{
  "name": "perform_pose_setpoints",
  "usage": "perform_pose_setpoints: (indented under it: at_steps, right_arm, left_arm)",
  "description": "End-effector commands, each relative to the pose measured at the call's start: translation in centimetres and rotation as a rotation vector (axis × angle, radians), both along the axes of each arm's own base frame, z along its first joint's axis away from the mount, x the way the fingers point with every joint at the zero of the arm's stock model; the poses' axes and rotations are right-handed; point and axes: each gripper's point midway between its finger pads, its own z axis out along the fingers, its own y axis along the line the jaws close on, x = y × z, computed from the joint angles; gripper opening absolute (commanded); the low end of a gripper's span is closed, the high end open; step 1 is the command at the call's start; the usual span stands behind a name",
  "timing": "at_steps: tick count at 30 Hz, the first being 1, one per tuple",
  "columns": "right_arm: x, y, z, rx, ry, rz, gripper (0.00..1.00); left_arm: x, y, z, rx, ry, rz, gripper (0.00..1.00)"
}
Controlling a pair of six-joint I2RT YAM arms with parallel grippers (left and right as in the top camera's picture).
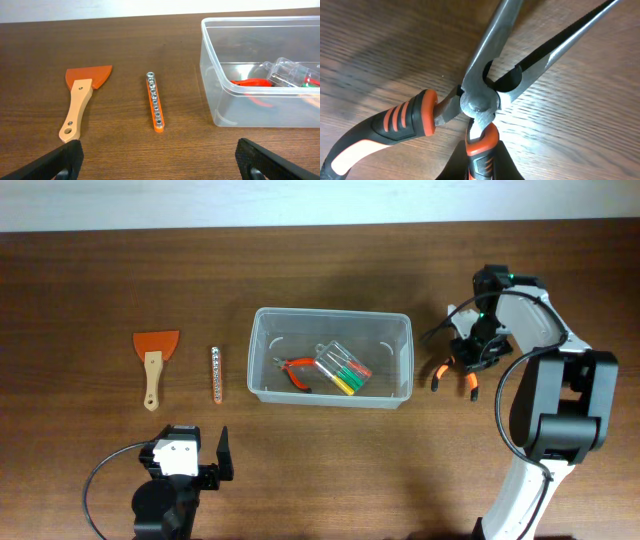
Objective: Pack container
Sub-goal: 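Lift the needle-nose pliers and lower them into the clear box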
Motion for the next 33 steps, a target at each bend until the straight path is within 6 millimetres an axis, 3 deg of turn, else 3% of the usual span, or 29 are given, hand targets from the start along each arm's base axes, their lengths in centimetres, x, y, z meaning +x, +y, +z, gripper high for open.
perform_pose_setpoints:
  at_steps: [1,9,16,21,24,27,29,33]
  right_arm:
    - [1.8,0.0,1.7,0.008,-0.051,-0.014,0.04]
    - [4.6,-0.2,6.6,0.002,-0.142,-0.037,0.04]
    - [6.9,2.2,13.2,0.045,-0.259,0.001,0.04]
    - [7.8,6.5,17.4,0.117,-0.347,0.081,0.04]
    - [7.5,9.6,18.7,0.131,-0.364,0.149,0.04]
    - [6.7,12.5,18.8,0.147,-0.348,0.214,0.04]
    - [5.8,15.7,18.7,0.16,-0.335,0.287,0.04]
    - [4.5,19.5,18.7,0.178,-0.327,0.375,0.04]
  left_arm:
    - [0.0,-0.3,-0.1,-0.006,-0.001,-0.014,0.99]
    - [0.0,-0.3,-0.1,-0.006,-0.001,-0.014,0.99]
    - [0.0,-0.3,-0.1,-0.006,-0.001,-0.014,0.99]
    - [0.0,-0.3,-0.1,-0.006,-0.001,-0.014,0.99]
    - [0.0,-0.3,-0.1,-0.006,-0.001,-0.014,0.99]
    - [0.0,-0.3,-0.1,-0.006,-0.001,-0.014,0.99]
    - [0.0,-0.3,-0.1,-0.006,-0.001,-0.014,0.99]
    - [0.0,-0.3,-0.1,-0.006,-0.001,-0.014,0.99]
